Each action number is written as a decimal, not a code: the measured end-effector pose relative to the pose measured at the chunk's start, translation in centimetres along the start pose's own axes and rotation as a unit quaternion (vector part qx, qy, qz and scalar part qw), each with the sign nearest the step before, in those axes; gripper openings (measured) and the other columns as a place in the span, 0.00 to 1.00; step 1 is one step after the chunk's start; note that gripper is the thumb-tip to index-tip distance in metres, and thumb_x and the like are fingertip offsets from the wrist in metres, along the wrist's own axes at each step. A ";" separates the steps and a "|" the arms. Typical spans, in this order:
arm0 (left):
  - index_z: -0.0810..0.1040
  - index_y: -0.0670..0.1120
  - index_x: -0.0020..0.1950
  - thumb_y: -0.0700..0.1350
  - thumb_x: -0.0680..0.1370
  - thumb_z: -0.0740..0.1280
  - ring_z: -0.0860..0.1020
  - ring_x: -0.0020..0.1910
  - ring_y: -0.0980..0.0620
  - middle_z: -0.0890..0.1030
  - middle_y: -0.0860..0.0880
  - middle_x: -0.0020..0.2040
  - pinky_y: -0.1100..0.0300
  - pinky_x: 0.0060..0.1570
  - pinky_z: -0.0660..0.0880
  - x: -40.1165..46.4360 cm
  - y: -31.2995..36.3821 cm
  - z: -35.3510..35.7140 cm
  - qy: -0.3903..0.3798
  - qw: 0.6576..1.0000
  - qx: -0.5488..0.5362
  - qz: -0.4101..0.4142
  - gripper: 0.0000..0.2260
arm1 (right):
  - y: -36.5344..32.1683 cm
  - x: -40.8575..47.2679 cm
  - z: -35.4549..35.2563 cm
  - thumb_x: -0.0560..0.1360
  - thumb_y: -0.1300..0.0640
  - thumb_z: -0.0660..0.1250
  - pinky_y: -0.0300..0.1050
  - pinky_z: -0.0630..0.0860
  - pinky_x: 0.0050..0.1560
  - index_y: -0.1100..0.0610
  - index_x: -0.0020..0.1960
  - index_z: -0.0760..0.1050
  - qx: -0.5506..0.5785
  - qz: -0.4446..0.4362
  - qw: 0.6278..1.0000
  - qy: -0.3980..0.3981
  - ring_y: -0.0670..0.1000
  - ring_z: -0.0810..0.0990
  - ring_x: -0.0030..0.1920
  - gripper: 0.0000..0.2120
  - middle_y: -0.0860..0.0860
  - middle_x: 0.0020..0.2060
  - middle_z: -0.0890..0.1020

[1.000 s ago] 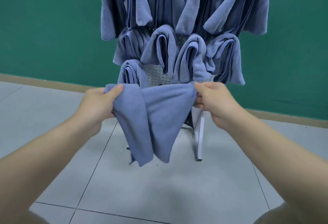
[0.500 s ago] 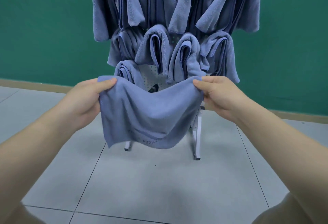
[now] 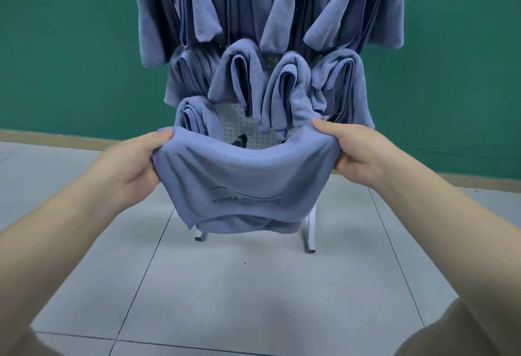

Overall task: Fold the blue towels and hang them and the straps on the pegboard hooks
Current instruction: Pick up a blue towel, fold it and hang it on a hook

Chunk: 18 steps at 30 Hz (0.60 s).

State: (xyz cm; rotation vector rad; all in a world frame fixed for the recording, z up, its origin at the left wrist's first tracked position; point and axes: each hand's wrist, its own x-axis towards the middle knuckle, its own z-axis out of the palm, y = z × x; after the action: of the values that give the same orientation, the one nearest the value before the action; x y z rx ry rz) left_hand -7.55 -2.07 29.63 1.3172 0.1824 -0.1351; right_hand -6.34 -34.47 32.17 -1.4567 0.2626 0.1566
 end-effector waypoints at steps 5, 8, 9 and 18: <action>0.80 0.46 0.60 0.39 0.86 0.57 0.84 0.45 0.57 0.87 0.52 0.48 0.61 0.45 0.80 0.2 0.7 -0.9 0.024 0.998 0.032 0.049 0.12 | -0.5 0.6 -1.0 0.82 0.61 0.64 0.52 0.78 0.63 0.59 0.65 0.81 -0.007 -0.023 1.000 0.001 0.53 0.84 0.54 0.14 0.55 0.58 0.86; 0.83 0.45 0.53 0.31 0.82 0.53 0.85 0.50 0.54 0.87 0.50 0.47 0.61 0.55 0.81 -0.3 1.2 -0.7 0.017 0.998 -0.040 0.040 0.19 | -0.8 0.8 -1.7 0.80 0.62 0.62 0.50 0.78 0.56 0.57 0.64 0.82 -0.035 -0.049 0.998 -0.014 0.53 0.82 0.51 0.16 0.54 0.59 0.86; 0.83 0.44 0.51 0.31 0.81 0.53 0.84 0.52 0.51 0.86 0.48 0.48 0.59 0.60 0.80 -0.5 1.3 -0.7 0.010 0.997 -0.072 0.024 0.19 | -0.7 0.9 -1.8 0.80 0.63 0.61 0.48 0.77 0.53 0.58 0.63 0.82 -0.034 -0.054 0.998 -0.013 0.53 0.81 0.48 0.16 0.54 0.56 0.86; 0.83 0.44 0.47 0.40 0.80 0.69 0.85 0.46 0.54 0.87 0.50 0.45 0.60 0.52 0.81 -0.4 0.5 0.3 0.033 0.999 0.019 0.024 0.04 | -0.1 0.7 -0.6 0.79 0.55 0.72 0.48 0.79 0.58 0.58 0.59 0.82 -0.015 -0.023 1.000 -0.007 0.53 0.84 0.50 0.11 0.52 0.53 0.87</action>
State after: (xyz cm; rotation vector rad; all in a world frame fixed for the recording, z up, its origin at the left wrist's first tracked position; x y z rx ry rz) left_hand -7.86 -2.25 30.28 1.3640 0.2049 -0.0554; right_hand -5.64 -35.08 32.06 -1.4896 0.2166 0.1338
